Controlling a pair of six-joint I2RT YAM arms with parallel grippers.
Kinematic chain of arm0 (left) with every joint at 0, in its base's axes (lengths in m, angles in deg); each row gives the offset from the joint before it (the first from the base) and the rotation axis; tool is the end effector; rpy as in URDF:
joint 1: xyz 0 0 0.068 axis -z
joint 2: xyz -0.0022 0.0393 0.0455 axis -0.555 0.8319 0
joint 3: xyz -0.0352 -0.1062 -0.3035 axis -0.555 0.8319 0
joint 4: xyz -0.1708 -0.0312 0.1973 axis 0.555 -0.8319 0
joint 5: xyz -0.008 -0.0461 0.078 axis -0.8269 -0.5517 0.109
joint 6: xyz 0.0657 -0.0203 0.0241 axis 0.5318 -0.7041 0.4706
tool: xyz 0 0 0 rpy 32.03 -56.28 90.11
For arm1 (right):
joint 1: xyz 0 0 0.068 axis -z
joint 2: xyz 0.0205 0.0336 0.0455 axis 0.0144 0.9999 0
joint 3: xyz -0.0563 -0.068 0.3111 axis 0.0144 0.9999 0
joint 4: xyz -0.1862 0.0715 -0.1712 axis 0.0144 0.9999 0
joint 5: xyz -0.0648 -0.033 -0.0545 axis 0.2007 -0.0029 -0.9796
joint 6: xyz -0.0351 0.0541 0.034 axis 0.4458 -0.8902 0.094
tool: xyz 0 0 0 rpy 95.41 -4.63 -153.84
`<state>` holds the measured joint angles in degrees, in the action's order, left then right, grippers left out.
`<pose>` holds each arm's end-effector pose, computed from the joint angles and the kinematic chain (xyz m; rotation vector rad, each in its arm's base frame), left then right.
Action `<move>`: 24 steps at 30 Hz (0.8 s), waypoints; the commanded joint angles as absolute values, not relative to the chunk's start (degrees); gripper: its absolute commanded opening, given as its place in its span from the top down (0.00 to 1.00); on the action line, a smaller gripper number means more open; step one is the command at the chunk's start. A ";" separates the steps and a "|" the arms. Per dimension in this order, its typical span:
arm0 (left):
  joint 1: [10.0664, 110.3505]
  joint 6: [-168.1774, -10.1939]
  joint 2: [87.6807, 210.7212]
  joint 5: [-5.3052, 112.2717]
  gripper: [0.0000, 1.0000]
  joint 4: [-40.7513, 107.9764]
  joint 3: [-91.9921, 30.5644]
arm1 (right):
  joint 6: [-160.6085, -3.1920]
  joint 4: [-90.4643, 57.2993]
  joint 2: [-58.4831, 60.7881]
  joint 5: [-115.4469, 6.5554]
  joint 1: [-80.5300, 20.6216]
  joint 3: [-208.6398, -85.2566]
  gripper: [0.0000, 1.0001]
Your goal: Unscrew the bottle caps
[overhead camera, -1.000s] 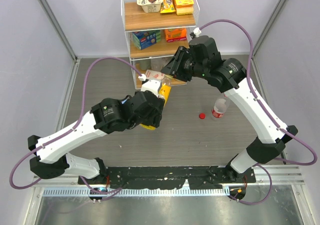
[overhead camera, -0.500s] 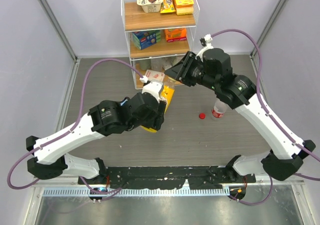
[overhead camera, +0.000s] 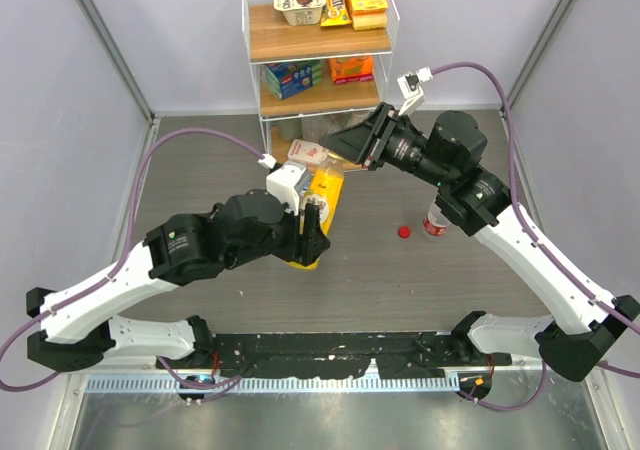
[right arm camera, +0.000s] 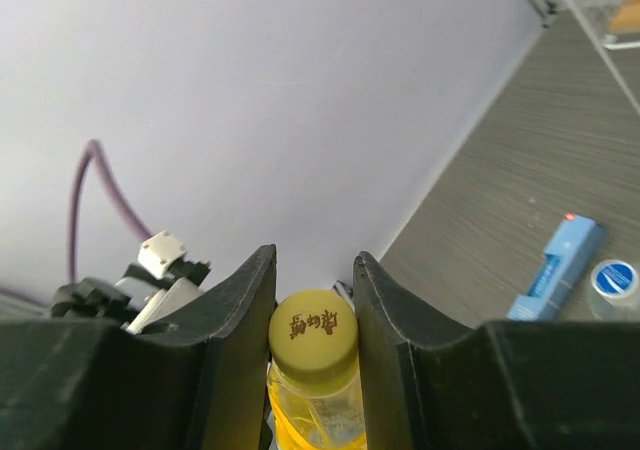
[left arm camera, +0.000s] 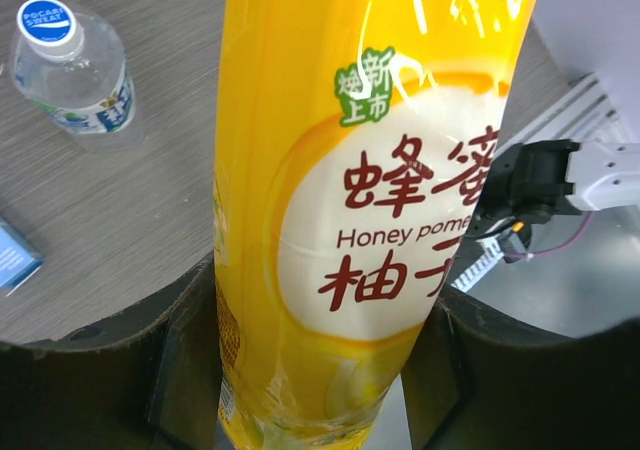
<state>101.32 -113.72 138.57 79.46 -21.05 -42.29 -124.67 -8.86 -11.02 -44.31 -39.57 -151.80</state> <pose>0.0965 -0.1858 0.4635 0.4215 2.1750 -0.7188 0.1967 0.1816 0.5240 -0.1185 1.7029 1.4311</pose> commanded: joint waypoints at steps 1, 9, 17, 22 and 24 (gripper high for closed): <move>100.95 -115.22 135.85 76.42 1.00 -14.73 -39.06 | -128.78 -28.93 -12.61 -28.45 -39.85 -152.52 0.98; 101.03 -116.28 133.39 75.98 1.00 -13.49 -36.77 | -131.34 -34.15 -10.85 -22.01 -39.32 -152.79 0.98; 100.95 -116.54 133.82 76.16 1.00 -13.93 -36.77 | -126.15 -23.87 -11.90 -27.54 -38.27 -155.07 0.63; 100.95 -116.45 134.17 76.68 1.00 -14.19 -36.94 | -124.31 -17.81 -12.69 -32.72 -37.74 -156.74 0.08; 100.95 -116.45 134.26 76.86 1.00 -14.46 -37.03 | -122.55 -12.20 -12.52 -35.79 -37.65 -158.66 0.02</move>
<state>101.26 -115.49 134.28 75.22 -13.75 -36.85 -125.13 -18.11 -10.17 -30.75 -37.84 -153.44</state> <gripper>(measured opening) 0.613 0.953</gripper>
